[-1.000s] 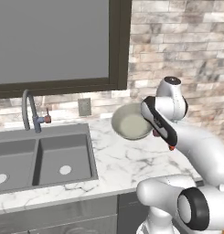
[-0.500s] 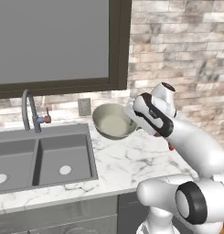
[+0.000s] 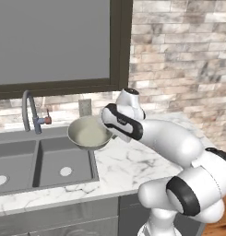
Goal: Dump the sweet potato and onion from the bowl so the bowl can be washed. Place the bowl in the sink after clearing the leftovers.
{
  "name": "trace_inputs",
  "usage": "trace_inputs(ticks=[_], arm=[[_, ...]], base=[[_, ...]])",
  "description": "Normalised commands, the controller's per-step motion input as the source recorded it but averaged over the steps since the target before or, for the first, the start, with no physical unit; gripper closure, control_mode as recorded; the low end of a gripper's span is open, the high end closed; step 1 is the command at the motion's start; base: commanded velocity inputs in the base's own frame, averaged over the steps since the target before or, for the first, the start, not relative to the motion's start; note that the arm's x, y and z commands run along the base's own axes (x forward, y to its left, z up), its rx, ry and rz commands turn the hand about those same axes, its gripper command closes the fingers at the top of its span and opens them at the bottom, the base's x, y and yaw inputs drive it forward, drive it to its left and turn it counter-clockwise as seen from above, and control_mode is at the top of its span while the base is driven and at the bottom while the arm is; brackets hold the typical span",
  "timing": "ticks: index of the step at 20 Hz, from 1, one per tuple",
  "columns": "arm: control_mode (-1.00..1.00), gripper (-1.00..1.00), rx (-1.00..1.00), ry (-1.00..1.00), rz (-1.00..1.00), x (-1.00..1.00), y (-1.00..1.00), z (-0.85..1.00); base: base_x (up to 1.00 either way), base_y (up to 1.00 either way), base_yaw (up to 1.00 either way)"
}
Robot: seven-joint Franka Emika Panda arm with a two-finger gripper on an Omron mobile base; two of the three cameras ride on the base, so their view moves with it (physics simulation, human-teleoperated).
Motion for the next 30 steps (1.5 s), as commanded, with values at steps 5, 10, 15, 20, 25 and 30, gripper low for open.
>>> trace_inputs(ticks=[5, 10, 15, 20, 25, 30], arm=[[-1.00, 1.00, 0.01, 0.00, 0.00, 0.00, 0.70, -0.15], [-1.00, 1.00, -0.08, 0.07, 0.00, -0.07, 0.39, -0.44], [-1.00, 1.00, 0.00, 0.01, 0.00, 0.00, 0.29, -0.28], [-1.00, 1.00, 0.00, 0.03, 0.00, 0.00, 0.27, -0.46], [-1.00, 1.00, 0.00, 0.01, 0.00, 0.00, 0.05, -0.40], [-1.00, 1.00, -0.03, 0.01, 0.00, 0.00, 0.15, -0.21]], base=[[0.00, 0.00, 0.00], [0.00, 0.00, 0.00], [0.00, 0.00, 0.00], [0.00, 0.00, 0.00], [0.00, 0.00, 0.00], [0.00, 0.00, 0.00]])
